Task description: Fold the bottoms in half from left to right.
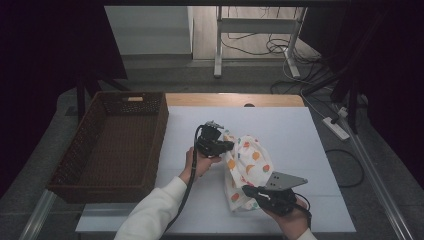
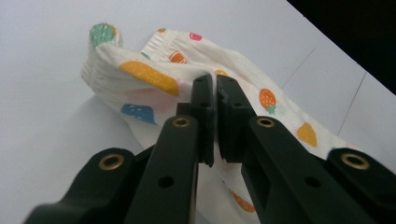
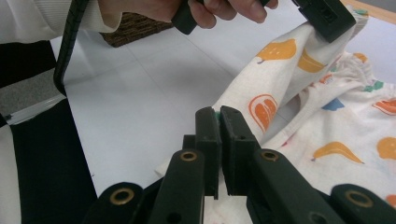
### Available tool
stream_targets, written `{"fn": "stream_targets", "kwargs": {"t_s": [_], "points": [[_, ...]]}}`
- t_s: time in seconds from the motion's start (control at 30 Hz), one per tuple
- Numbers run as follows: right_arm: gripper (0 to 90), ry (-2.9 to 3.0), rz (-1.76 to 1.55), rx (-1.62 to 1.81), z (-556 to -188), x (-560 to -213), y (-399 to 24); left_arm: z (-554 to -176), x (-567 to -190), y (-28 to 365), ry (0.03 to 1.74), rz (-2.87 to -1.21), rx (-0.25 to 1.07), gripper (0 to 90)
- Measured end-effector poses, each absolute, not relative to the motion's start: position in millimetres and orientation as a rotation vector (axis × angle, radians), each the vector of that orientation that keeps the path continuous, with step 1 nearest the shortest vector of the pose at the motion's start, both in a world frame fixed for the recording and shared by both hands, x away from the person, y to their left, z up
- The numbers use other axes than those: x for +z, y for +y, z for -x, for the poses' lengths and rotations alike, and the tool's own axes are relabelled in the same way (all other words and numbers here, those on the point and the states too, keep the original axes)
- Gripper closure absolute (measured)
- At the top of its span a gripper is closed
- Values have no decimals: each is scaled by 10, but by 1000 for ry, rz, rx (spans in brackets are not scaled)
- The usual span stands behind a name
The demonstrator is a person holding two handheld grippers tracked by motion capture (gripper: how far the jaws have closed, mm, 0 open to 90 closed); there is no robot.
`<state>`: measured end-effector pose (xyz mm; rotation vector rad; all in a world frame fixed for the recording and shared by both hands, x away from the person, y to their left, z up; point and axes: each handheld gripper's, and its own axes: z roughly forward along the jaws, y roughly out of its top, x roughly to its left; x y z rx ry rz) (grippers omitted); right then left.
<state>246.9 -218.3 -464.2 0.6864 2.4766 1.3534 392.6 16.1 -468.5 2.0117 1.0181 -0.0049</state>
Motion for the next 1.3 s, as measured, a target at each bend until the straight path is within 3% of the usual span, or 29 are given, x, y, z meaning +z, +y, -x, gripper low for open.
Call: {"fn": "stream_targets", "kwargs": {"t_s": [1.3], "points": [[859, 2388, -817, 1368, -2459, -4611, -2605, -4050, -4639, -248, 969, -2029, -19, 853]]}}
